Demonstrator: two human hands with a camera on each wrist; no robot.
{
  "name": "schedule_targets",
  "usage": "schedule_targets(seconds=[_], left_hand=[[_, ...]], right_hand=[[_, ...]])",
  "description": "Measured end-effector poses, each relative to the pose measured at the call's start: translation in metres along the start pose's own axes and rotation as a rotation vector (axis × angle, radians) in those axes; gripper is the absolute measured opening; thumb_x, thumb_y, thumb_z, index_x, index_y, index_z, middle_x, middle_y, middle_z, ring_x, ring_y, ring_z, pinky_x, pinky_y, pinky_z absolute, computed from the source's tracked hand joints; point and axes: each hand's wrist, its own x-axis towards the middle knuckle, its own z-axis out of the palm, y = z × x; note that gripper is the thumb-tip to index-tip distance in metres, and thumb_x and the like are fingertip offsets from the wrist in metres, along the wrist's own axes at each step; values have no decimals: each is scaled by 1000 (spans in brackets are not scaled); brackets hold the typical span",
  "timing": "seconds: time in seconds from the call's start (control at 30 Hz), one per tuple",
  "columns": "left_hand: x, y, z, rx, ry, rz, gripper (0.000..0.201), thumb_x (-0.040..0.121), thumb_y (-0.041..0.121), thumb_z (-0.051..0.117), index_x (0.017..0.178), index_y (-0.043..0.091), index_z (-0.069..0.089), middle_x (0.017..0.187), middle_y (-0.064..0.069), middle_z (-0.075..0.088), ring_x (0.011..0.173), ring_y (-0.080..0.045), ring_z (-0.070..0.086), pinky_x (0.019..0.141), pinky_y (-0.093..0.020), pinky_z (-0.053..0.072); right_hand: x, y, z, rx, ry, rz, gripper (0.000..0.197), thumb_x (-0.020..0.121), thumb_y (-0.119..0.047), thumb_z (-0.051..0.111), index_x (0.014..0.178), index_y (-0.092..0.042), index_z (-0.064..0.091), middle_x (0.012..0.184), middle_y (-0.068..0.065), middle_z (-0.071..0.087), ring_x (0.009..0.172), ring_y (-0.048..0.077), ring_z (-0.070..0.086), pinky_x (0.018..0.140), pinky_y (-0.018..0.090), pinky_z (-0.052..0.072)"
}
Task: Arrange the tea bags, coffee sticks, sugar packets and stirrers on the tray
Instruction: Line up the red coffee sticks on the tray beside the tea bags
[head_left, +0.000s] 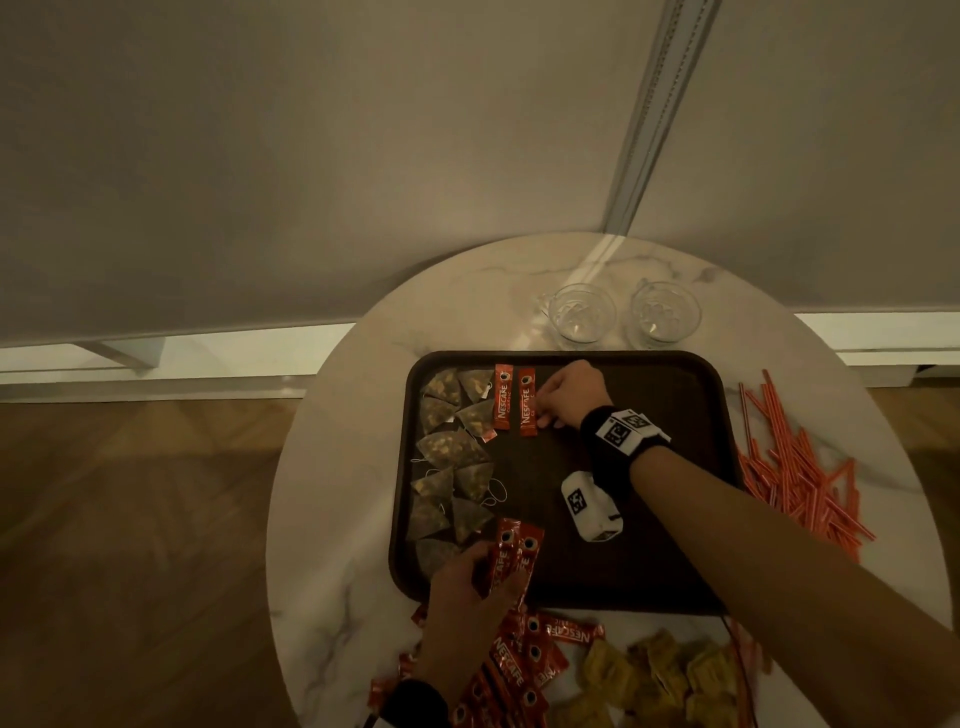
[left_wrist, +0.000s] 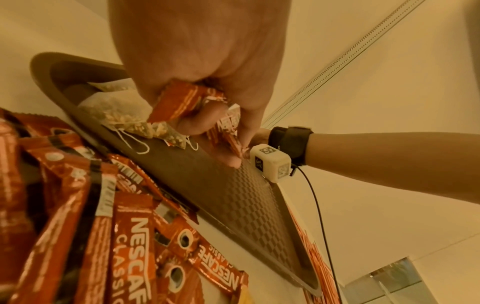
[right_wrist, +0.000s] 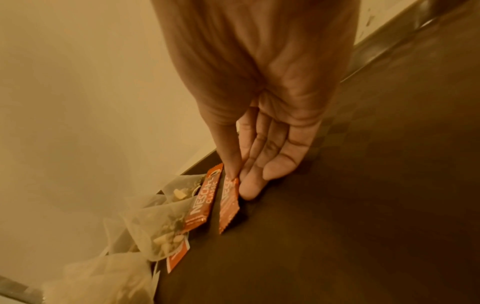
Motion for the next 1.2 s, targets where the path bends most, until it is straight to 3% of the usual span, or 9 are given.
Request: schedule_targets(seconds=[0.2, 0.33, 0.43, 0.57, 0.77, 0.87, 0.97, 1.07, 1.2], left_hand=[[2, -1, -2, -4, 9, -25, 39, 88, 28, 71, 124, 24, 59, 119, 7, 64, 105, -10, 65, 94, -38, 56], [3, -2, -2, -14, 16, -13, 32, 87, 28, 71, 117, 29, 59, 115, 10, 64, 101, -6, 65, 92, -35, 57], [3, -2, -3, -20, -3, -2, 23, 88, 24, 71, 104, 37, 58, 108, 13, 65, 95, -3, 66, 91, -32, 57], [4, -2, 0, -24, -8, 17, 25, 89, 25, 70, 110, 32, 59, 106, 17, 62, 95, -1, 64, 88, -28, 57], [4, 1, 3, -23, -31, 35, 28, 90, 21, 69, 94, 42, 51, 100, 18, 60, 91, 0, 63, 84, -24, 56], [5, -1, 3, -25, -32, 34, 24, 90, 22, 69, 98, 39, 53, 100, 20, 58, 89, 3, 62, 76, -16, 54], [3, -1, 2, -39, -7, -15, 32, 87, 30, 71, 117, 28, 58, 111, 11, 64, 96, -8, 67, 84, -28, 58], [3, -5, 2, -86, 0, -52, 43, 84, 36, 73, 124, 28, 59, 120, 3, 65, 100, -18, 69, 89, -41, 58], [3, -5, -1, -201, 9, -20, 27, 89, 21, 68, 112, 30, 57, 111, 5, 66, 90, -14, 72, 76, -29, 61]], right_hand=[[5, -3, 4, 6, 4, 5, 10, 85, -10, 75, 85, 0, 73, 80, 14, 74, 58, 15, 69, 50, 19, 54], [5, -4, 6, 14, 31, 4, 15, 83, -13, 78, 79, -1, 71, 73, 13, 73, 48, 12, 64, 39, 14, 43], [6, -6, 7, -10, 32, 18, 16, 83, -16, 79, 82, -1, 72, 74, 11, 74, 48, 11, 64, 41, 15, 43], [8, -7, 9, -30, 40, 30, 20, 82, -20, 79, 85, -1, 72, 73, 9, 73, 48, 11, 64, 44, 19, 45], [11, -7, 12, -44, 61, 33, 21, 82, -21, 80, 85, -2, 72, 69, 7, 72, 49, 12, 65, 47, 21, 48], [11, -7, 12, -38, 46, 28, 21, 83, -24, 79, 83, -4, 71, 70, 6, 72, 49, 11, 64, 47, 20, 47], [4, -3, 9, 14, 44, -12, 20, 84, -28, 77, 82, -9, 69, 70, 2, 70, 50, 7, 62, 43, 15, 43], [-14, 7, 7, 108, 77, -64, 17, 87, -28, 74, 79, -14, 68, 75, 2, 69, 56, 7, 61, 53, 16, 46], [-54, 27, 8, 208, 49, -118, 10, 91, -26, 68, 86, -17, 69, 85, 3, 70, 67, 9, 62, 65, 19, 48]])
